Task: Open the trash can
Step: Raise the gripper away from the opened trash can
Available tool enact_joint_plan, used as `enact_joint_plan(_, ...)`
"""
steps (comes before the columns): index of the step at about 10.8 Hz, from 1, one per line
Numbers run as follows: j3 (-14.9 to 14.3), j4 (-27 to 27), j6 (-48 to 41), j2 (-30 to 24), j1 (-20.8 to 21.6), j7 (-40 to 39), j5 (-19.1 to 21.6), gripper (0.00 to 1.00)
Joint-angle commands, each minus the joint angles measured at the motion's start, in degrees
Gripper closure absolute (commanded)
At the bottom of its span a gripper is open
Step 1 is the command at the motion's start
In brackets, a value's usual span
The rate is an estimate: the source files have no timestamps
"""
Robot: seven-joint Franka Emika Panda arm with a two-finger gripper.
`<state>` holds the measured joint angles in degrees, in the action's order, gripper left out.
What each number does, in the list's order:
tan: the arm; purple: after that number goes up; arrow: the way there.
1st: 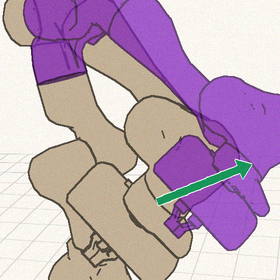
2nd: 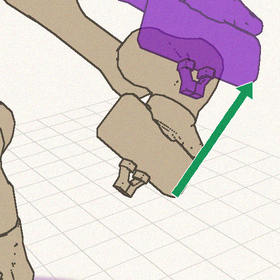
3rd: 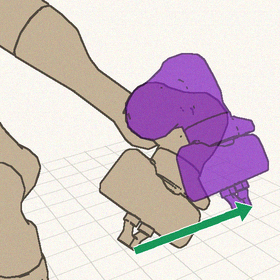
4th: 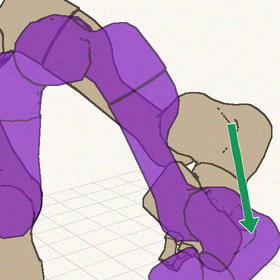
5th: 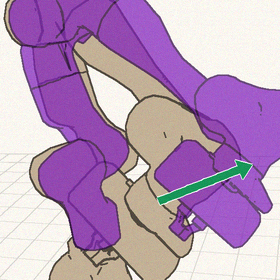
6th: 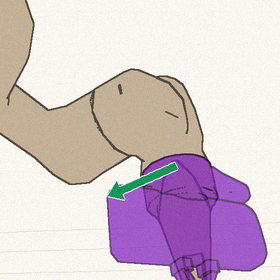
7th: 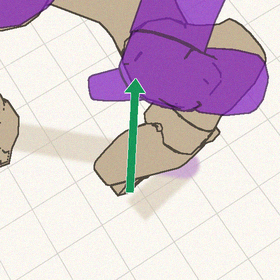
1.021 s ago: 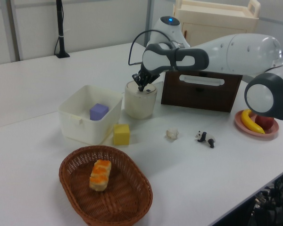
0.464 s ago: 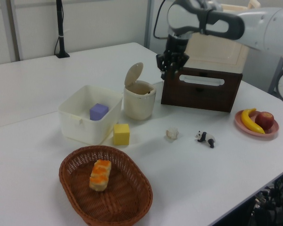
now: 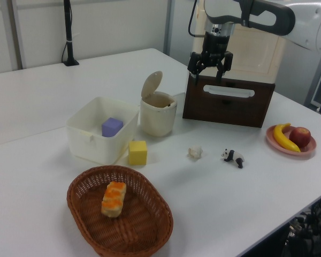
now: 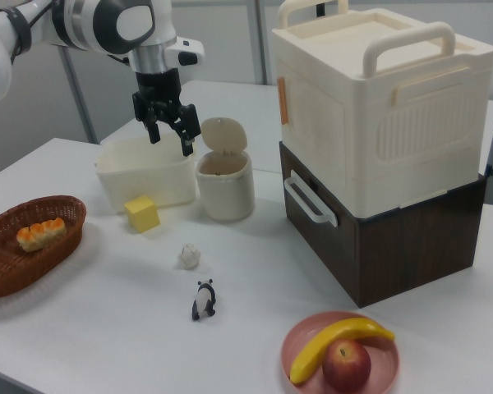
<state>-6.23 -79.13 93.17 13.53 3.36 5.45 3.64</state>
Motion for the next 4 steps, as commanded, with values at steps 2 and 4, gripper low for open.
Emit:
enact_joint_plan(2, -0.3, -3.3, 0.7, -1.9, 0.0, 1.0, 0.1, 0.0)
enact_joint_plan(4, -0.3, -3.4, 0.6, -1.9, 0.0, 1.0, -0.1, 0.0)
